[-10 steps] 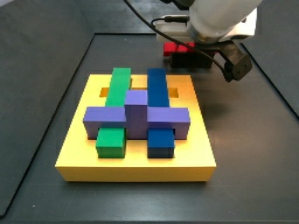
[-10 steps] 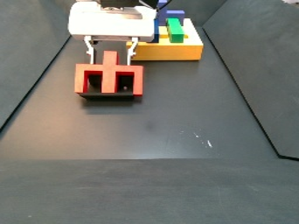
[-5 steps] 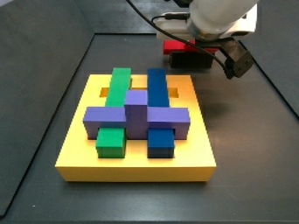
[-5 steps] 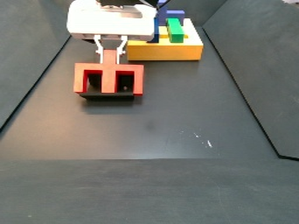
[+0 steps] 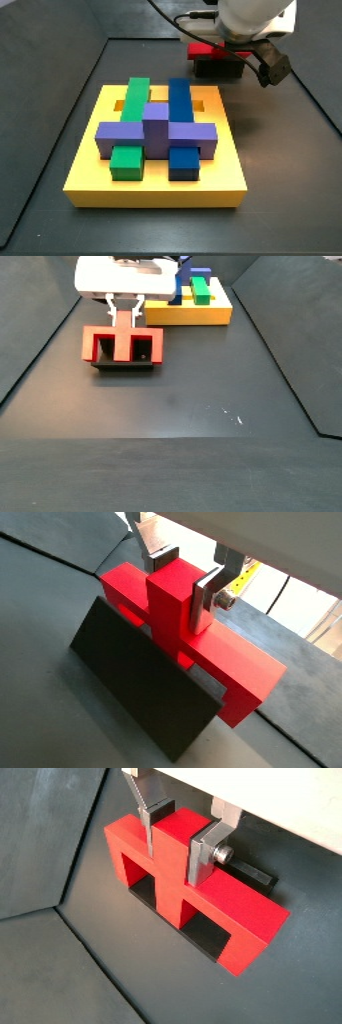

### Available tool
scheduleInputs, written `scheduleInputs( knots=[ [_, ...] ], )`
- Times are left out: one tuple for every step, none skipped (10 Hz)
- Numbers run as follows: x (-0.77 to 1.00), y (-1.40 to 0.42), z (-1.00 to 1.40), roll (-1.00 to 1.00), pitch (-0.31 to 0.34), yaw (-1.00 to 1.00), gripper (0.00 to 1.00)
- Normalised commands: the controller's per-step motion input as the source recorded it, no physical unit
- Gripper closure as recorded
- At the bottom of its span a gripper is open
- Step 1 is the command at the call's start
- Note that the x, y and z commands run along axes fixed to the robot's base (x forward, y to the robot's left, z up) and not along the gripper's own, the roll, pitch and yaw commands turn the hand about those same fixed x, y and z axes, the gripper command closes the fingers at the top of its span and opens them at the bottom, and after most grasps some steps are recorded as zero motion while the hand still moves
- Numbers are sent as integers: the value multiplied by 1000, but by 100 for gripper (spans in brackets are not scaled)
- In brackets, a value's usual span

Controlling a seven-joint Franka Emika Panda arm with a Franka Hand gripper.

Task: Pick up the red object. Move up. Place the red object on the fixture. Regrasp the red object. Move to above the board. Insert the red object.
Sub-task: Regrasp the red object, then move to above the board.

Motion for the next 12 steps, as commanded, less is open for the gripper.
scheduleInputs(
  knots=[
    [0, 0, 0, 0, 0, 0, 100],
    [0, 0, 0, 0, 0, 0, 100],
    [0, 0, 0, 0, 0, 0, 100],
    [0, 0, 0, 0, 0, 0, 100],
    [0, 0, 0, 0, 0, 0, 100],
    [0, 0, 0, 0, 0, 0, 100],
    [0, 0, 1400, 0, 0, 0, 100],
    [-15, -29, 1400, -103, 38, 13, 100],
    [-31, -20, 1400, -142, 43, 2, 100],
    [-17, -8, 1400, -73, 17, 24, 100],
    [-9, -22, 1400, -44, 25, 29, 100],
    [-15, -25, 1400, -19, 31, 15, 100]
  ],
)
